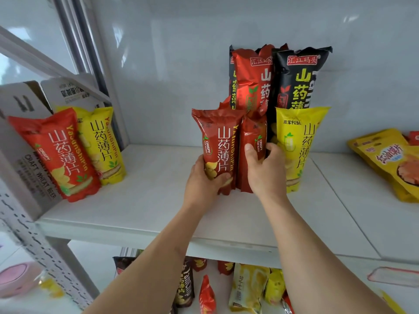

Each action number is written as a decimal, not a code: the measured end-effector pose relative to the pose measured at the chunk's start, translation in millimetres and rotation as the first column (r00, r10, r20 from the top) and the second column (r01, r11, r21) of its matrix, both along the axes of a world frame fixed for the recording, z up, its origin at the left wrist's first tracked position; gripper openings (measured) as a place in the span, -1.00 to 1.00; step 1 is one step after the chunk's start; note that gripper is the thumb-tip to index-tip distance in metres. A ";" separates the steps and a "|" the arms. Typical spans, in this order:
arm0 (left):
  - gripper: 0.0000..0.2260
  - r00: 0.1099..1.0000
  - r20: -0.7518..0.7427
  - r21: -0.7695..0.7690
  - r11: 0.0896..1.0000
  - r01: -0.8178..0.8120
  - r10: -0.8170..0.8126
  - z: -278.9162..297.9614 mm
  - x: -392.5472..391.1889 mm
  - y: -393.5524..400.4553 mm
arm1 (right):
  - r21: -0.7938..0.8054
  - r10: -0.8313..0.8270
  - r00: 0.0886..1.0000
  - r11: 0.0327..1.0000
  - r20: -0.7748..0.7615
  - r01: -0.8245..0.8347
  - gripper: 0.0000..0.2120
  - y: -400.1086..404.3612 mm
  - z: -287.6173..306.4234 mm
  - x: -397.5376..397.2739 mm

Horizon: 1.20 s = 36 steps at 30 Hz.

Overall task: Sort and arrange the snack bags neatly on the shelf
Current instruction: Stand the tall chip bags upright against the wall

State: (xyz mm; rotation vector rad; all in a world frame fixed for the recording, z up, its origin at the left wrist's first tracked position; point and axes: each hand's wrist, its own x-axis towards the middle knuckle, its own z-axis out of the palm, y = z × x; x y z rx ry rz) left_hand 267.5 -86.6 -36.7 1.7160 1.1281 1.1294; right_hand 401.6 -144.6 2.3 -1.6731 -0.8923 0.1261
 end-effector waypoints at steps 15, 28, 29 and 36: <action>-0.26 0.993 -0.014 0.049 0.992 -0.115 0.116 -13.3 -60.2 -2.4 | 0.052 0.170 0.984 0.985 -0.058 -0.167 -0.31 5.1 -12.5 -32.2; -0.25 0.895 -0.097 0.109 0.898 -0.426 0.436 -6.3 -192.8 6.4 | 0.125 0.495 0.867 0.865 -0.064 -0.485 -0.31 58.9 1.2 -140.2; -0.25 0.882 -0.110 0.106 0.888 -0.447 0.457 -5.6 -202.2 6.4 | 0.119 0.514 0.855 0.855 -0.070 -0.505 -0.32 64.3 2.2 -149.7; -0.30 0.794 -0.191 0.159 0.817 -0.555 0.577 -9.7 -249.4 14.6 | 0.150 0.585 0.802 0.810 -0.120 -0.567 -0.46 94.6 1.4 -205.9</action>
